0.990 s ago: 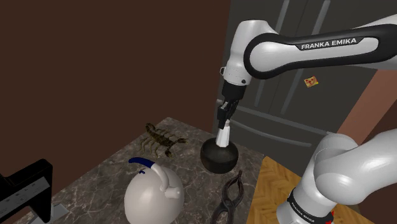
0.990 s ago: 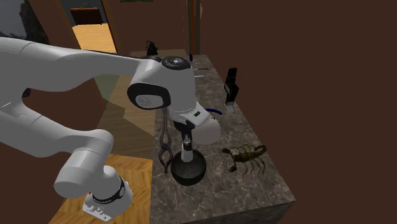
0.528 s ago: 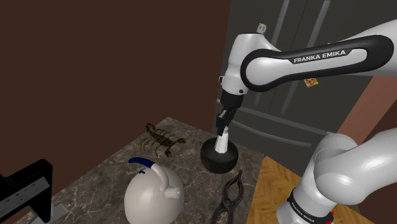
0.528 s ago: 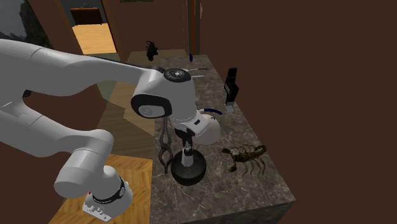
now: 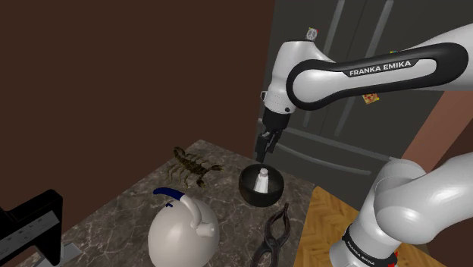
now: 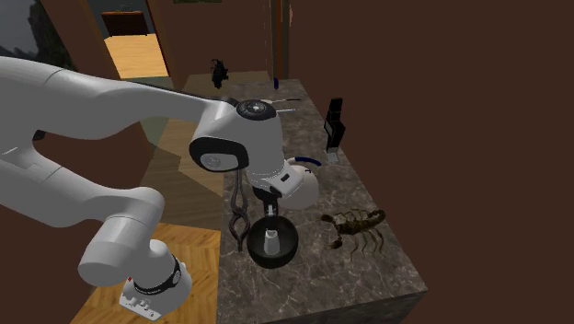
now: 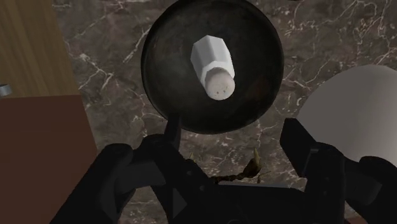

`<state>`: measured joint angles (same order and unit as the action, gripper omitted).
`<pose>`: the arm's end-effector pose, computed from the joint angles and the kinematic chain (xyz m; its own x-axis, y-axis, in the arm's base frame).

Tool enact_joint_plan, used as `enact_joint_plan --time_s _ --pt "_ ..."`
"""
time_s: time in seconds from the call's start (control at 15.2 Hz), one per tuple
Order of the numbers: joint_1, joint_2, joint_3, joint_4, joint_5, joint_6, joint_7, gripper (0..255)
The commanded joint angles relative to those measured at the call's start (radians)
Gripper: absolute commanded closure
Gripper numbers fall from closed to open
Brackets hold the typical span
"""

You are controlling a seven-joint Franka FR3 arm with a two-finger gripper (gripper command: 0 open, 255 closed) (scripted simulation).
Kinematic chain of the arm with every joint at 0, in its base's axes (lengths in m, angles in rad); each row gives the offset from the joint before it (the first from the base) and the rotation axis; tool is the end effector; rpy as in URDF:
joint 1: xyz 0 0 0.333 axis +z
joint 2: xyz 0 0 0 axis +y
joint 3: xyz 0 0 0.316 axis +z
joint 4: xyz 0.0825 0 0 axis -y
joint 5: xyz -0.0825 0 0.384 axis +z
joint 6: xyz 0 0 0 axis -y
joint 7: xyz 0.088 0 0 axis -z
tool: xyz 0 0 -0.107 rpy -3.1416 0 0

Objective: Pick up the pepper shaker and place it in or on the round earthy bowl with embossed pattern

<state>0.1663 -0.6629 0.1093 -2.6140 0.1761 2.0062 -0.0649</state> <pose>0.3362 0.1067 0.4638 0.9682 0.2436 0.0571 0.2481 -0.9643 -0.0925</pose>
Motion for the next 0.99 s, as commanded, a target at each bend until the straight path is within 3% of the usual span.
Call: enact_joint_plan --time_s 0.0,0.2,0.46,0.92 --pt "0.000 0.000 0.000 0.000 0.000 0.000 0.000 0" --pt "0.000 0.000 0.000 0.000 0.000 0.000 0.000 0" --pt "-0.008 -0.029 -0.017 0.108 -0.017 -0.137 0.004 0" --pt "-0.008 -0.029 -0.017 0.108 -0.017 -0.137 0.004 0"
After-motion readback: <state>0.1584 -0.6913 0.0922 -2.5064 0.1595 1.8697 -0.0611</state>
